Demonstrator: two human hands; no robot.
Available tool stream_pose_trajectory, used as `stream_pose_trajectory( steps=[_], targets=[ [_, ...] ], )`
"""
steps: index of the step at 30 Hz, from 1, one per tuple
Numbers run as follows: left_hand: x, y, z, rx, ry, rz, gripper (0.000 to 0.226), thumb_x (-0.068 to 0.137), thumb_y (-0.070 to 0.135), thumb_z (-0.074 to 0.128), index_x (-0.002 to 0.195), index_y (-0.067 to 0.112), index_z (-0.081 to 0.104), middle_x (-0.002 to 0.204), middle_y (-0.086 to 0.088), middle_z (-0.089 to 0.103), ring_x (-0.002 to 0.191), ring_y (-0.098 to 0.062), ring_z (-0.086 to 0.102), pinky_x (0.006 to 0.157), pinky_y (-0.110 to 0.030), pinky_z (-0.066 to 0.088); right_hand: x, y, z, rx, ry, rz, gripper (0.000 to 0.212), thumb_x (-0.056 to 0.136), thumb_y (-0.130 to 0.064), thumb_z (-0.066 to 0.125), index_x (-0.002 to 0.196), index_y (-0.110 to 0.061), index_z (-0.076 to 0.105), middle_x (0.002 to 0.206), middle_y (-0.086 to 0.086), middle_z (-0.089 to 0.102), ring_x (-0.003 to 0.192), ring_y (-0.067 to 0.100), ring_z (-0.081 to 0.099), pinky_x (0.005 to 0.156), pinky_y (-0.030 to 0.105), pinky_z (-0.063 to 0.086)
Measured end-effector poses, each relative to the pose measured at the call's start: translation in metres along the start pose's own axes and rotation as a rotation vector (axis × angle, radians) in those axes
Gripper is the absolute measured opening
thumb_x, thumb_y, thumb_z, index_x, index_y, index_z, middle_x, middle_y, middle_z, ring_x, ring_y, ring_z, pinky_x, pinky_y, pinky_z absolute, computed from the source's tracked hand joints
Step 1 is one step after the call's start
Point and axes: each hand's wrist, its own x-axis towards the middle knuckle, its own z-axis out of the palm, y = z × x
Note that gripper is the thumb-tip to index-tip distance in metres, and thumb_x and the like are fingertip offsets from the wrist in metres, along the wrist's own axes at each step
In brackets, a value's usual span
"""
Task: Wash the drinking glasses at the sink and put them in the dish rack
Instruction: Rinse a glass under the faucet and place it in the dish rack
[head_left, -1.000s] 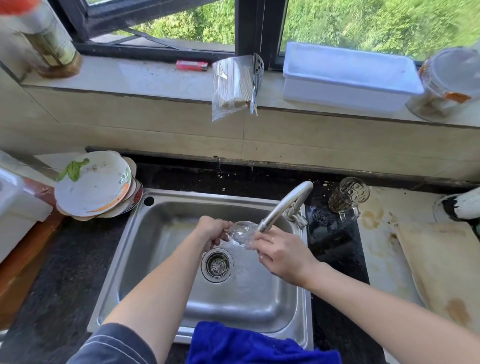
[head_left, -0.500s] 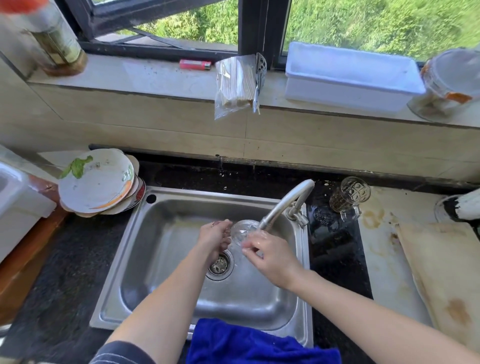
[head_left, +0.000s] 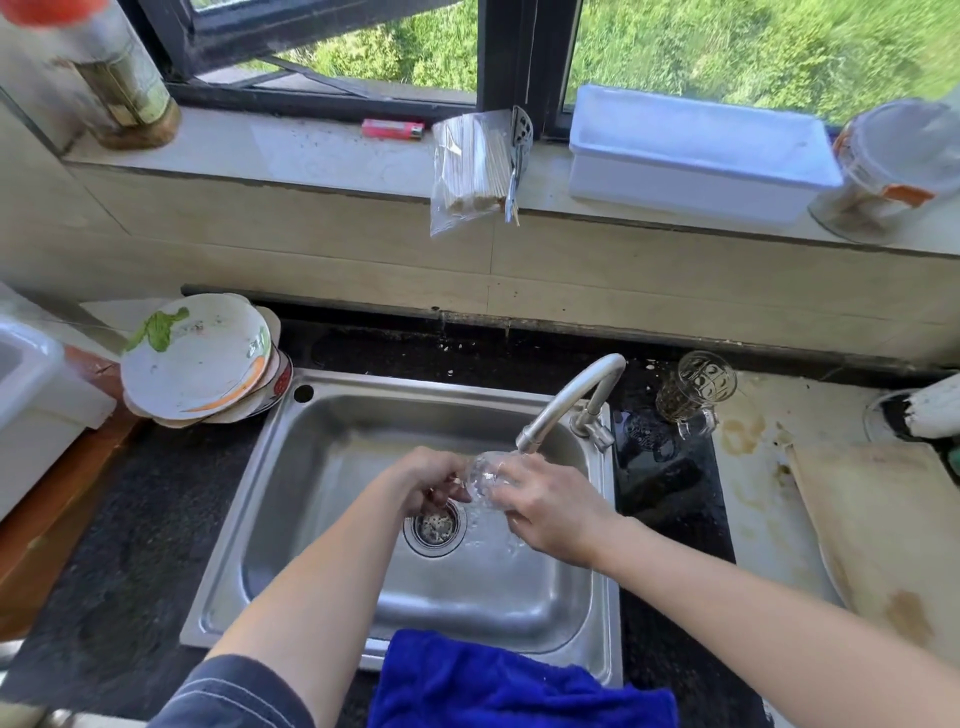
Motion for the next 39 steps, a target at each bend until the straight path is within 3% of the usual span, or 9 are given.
stream_pose_trajectory(
  steps=[3, 7, 11, 14, 16, 21, 25, 35, 39],
  targets=[
    [0.003, -0.004, -0.011, 0.058, -0.026, -0.049, 0.008, 0.085, 0.010, 0.053, 0.079, 0.010, 0.058, 0.055, -0.007, 0.064, 0.030, -0.006, 0.026, 0.035, -0.010, 0.018, -0.008, 0.008, -0.004, -0.040, -0.002, -0.035, 0.024, 0.079, -0.011, 0.063, 0.102, -0.013, 0.069, 0.114, 0.004, 0.064, 0.101, 0.026, 0.061, 0.066, 0.037, 0.058],
    [0.001, -0.004, 0.002, 0.028, -0.128, -0.024, 0.010, 0.089, 0.017, 0.054, 0.082, 0.013, 0.061, 0.066, -0.009, 0.068, 0.036, -0.006, 0.036, 0.037, -0.014, 0.026, 0.004, -0.001, 0.001, 0.104, -0.035, 0.088, 0.028, 0.089, -0.026, 0.047, 0.101, -0.013, 0.069, 0.120, -0.002, 0.060, 0.105, 0.022, 0.058, 0.068, 0.040, 0.057],
    [0.011, -0.020, 0.011, -0.497, -0.138, 0.169, 0.021, 0.096, 0.024, 0.053, 0.108, 0.007, 0.058, 0.092, -0.014, 0.063, 0.070, -0.023, 0.063, 0.061, -0.028, 0.053, 0.003, -0.008, -0.002, 0.493, 0.097, 0.596, 0.020, 0.091, -0.037, 0.060, 0.085, -0.021, 0.072, 0.089, -0.015, 0.060, 0.089, 0.010, 0.060, 0.081, 0.035, 0.049],
    [0.017, -0.023, 0.032, -0.636, 0.032, 0.258, 0.013, 0.098, 0.015, 0.050, 0.109, 0.008, 0.054, 0.086, -0.012, 0.059, 0.049, -0.015, 0.059, 0.046, -0.025, 0.047, 0.015, -0.021, -0.001, 0.688, 0.202, 0.827, 0.013, 0.087, -0.036, 0.068, 0.081, -0.026, 0.073, 0.079, -0.014, 0.065, 0.078, 0.006, 0.062, 0.074, 0.029, 0.049],
    [0.021, -0.024, 0.030, -0.587, 0.131, 0.241, 0.009, 0.096, 0.016, 0.054, 0.099, 0.008, 0.056, 0.065, -0.006, 0.055, 0.035, -0.009, 0.043, 0.036, -0.018, 0.031, 0.011, -0.027, -0.003, 0.677, 0.103, 0.686, 0.015, 0.090, -0.033, 0.065, 0.088, -0.022, 0.075, 0.085, -0.009, 0.067, 0.081, 0.010, 0.064, 0.076, 0.033, 0.051],
    [0.008, -0.015, 0.017, -0.278, 0.095, 0.139, 0.024, 0.086, 0.010, 0.058, 0.062, 0.013, 0.054, 0.042, -0.004, 0.054, 0.028, -0.008, 0.030, 0.035, -0.010, 0.015, -0.001, -0.007, -0.004, 0.019, 0.016, 0.159, 0.022, 0.083, -0.022, 0.066, 0.104, -0.015, 0.070, 0.120, 0.001, 0.061, 0.106, 0.024, 0.059, 0.064, 0.036, 0.058],
    [-0.001, -0.012, 0.003, -0.162, 0.103, 0.069, 0.020, 0.085, 0.009, 0.056, 0.066, 0.013, 0.060, 0.044, -0.004, 0.056, 0.024, -0.005, 0.029, 0.031, -0.009, 0.018, -0.004, 0.004, -0.005, -0.028, 0.041, -0.003, 0.024, 0.082, -0.021, 0.054, 0.097, -0.017, 0.071, 0.107, 0.001, 0.067, 0.100, 0.026, 0.063, 0.069, 0.039, 0.059],
    [0.007, -0.008, -0.009, 0.152, -0.033, -0.046, 0.015, 0.085, 0.019, 0.057, 0.070, 0.016, 0.055, 0.055, -0.004, 0.057, 0.034, -0.005, 0.024, 0.037, -0.012, 0.017, -0.008, 0.009, -0.007, -0.019, 0.039, -0.084, 0.022, 0.081, -0.013, 0.064, 0.102, -0.015, 0.070, 0.109, 0.003, 0.067, 0.103, 0.026, 0.062, 0.078, 0.038, 0.058],
    [0.008, -0.013, 0.003, 0.041, -0.114, -0.007, 0.008, 0.087, 0.016, 0.053, 0.081, 0.013, 0.058, 0.069, -0.011, 0.066, 0.034, -0.008, 0.035, 0.039, -0.015, 0.026, 0.002, 0.000, -0.002, 0.111, 0.021, 0.118, 0.025, 0.090, -0.025, 0.051, 0.097, -0.011, 0.071, 0.115, -0.002, 0.062, 0.108, 0.020, 0.057, 0.073, 0.040, 0.057]
  ],
)
